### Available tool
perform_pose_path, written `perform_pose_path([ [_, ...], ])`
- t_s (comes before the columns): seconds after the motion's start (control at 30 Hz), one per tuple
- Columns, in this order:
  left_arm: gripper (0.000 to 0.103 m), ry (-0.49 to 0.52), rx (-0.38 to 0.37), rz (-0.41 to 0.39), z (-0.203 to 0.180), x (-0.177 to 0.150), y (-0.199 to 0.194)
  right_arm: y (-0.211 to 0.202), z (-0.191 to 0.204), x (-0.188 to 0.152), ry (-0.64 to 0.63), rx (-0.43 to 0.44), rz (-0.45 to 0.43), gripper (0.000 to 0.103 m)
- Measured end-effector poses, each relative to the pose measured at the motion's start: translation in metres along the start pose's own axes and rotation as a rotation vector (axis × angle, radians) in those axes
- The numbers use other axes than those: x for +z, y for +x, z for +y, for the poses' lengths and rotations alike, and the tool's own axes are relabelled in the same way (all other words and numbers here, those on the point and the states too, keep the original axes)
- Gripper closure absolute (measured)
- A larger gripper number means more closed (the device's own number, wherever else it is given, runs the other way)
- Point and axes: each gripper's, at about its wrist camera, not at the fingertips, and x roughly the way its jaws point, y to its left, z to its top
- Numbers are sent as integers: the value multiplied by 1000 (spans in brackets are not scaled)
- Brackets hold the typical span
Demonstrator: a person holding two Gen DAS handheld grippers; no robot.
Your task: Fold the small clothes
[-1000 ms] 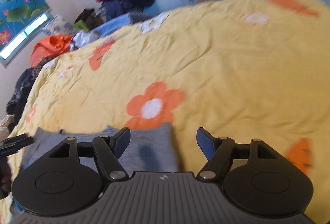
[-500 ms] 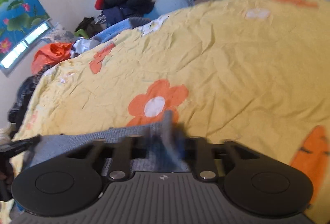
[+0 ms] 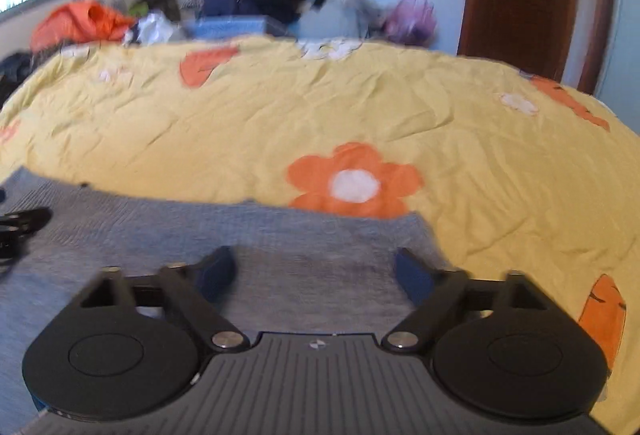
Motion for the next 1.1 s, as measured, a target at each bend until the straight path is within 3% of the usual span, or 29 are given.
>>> perform_pose_path([
  [0.2,11,-10,-16,0,10,0,2,-5,-12,0,29,11,-8,11],
  [0.3,11,-12,-12,-1,12,1,4,-18,-2,6,35,-42,-26,22],
  [0.33,11,-10,-9,-2,10,1,4,-28,8,8,25,-70,-54,20],
  [0.43,11,-12,-11,-2,10,1,4,-55,50,13,-44,48,-116,15],
  [0.57,11,-12,-9,-3,8,0,3,-44,103,14,-117,187,-56,12],
  [0.67,11,-13,-6,-4,6,-1,2,-17,118,11,-122,177,23,11],
  [0.7,11,-14,-7,-4,5,-1,1,-5,118,7,-120,168,54,2],
  [0.77,11,-16,-10,-4,4,-2,0,0,114,-3,-127,172,3,0],
  [0.93,11,-29,-13,-13,7,-3,-2,-2,114,-6,-124,174,0,0],
  [1.03,11,-99,27,-78,20,-10,-25,-4,114,-6,-114,180,-4,0],
  [1.1,11,-198,42,-128,40,-21,-54,-5,112,-6,-109,182,-7,0],
])
